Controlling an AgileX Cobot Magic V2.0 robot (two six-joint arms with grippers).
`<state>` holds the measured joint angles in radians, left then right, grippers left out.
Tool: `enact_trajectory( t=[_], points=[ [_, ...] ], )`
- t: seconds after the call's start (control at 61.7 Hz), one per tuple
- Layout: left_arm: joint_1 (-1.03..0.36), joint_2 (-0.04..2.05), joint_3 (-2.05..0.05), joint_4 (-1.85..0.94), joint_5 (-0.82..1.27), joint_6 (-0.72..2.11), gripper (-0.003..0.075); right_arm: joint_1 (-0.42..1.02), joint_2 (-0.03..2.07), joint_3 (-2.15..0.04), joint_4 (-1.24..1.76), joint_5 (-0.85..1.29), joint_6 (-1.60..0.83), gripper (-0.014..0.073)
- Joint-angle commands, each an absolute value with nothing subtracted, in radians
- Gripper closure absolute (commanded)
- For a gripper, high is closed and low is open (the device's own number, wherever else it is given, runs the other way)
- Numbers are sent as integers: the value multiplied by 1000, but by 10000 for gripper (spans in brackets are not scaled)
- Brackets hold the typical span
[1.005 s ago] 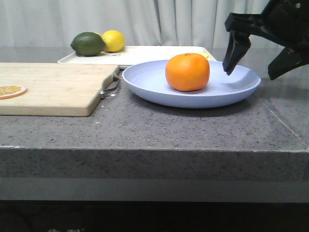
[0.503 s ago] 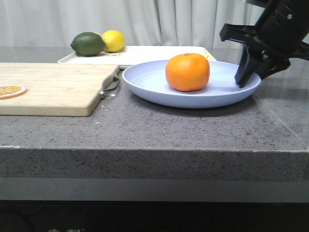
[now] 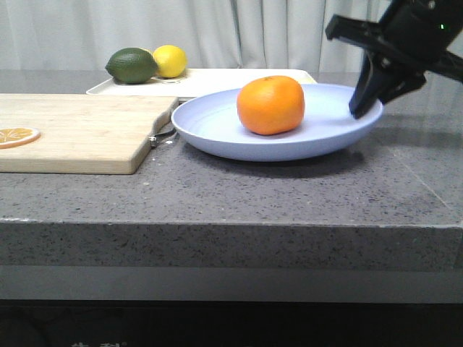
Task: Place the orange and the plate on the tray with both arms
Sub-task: 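Grip the plate rim with the right gripper and slide it toward the tray, then set the plate with the orange onto the white tray, release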
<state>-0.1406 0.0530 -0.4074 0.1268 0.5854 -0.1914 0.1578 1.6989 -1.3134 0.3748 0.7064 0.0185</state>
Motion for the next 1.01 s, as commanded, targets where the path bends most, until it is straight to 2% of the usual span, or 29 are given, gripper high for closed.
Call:
enact_trajectory(
  t=[0.0,0.324,0.778,0.989],
  points=[
    [-139,65,-433,129,503,-198,738,152,1670,-1417,394,737,0,656],
    [-139,65,-433,129,503,-198,738,152,1909,-1868,471,954,31,656],
    [-139,65,-433,129,503,-198,738,144,2320,-2502,539,963,197,656],
    [-139,65,-431,129,503,-198,738,129,2437,-2648,539,944,270,656]
  ],
)
